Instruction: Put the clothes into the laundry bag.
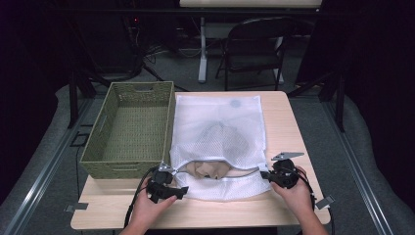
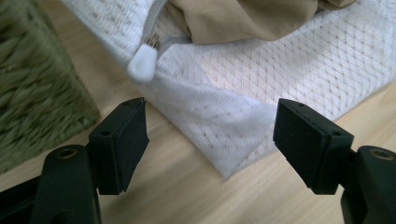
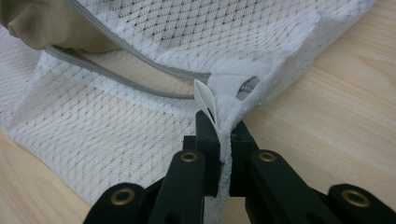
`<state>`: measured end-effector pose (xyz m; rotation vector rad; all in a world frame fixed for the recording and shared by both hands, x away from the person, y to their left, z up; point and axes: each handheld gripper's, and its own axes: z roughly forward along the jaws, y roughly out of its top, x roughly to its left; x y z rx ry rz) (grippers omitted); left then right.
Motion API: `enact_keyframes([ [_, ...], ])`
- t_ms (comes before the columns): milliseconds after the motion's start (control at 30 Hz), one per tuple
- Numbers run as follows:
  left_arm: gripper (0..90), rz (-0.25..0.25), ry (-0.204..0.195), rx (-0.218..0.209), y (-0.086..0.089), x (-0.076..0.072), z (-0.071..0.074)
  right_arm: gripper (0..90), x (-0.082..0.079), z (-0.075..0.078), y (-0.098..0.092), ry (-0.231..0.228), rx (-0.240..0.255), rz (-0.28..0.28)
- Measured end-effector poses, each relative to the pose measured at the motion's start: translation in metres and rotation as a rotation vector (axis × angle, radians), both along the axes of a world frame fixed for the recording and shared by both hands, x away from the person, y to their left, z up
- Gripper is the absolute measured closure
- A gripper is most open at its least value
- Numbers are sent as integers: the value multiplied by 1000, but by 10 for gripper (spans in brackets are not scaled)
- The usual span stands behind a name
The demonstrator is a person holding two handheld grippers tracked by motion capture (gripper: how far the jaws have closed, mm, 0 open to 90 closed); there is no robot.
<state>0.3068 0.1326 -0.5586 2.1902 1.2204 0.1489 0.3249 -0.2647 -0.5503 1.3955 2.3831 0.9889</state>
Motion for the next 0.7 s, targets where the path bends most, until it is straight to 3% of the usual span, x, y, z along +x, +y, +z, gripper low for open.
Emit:
enact_keyframes([
  [333, 253, -19, -15, 70, -13, 13, -9, 864, -6, -1, 0, -15, -13, 5],
  [467, 259, -13, -25, 72, -15, 14, -9, 855, -9, -2, -1, -23, -4, 6],
  [700, 376, -13, -50, 108, -14, 14, -9, 837, -11, -3, -2, -28, 8, 7],
])
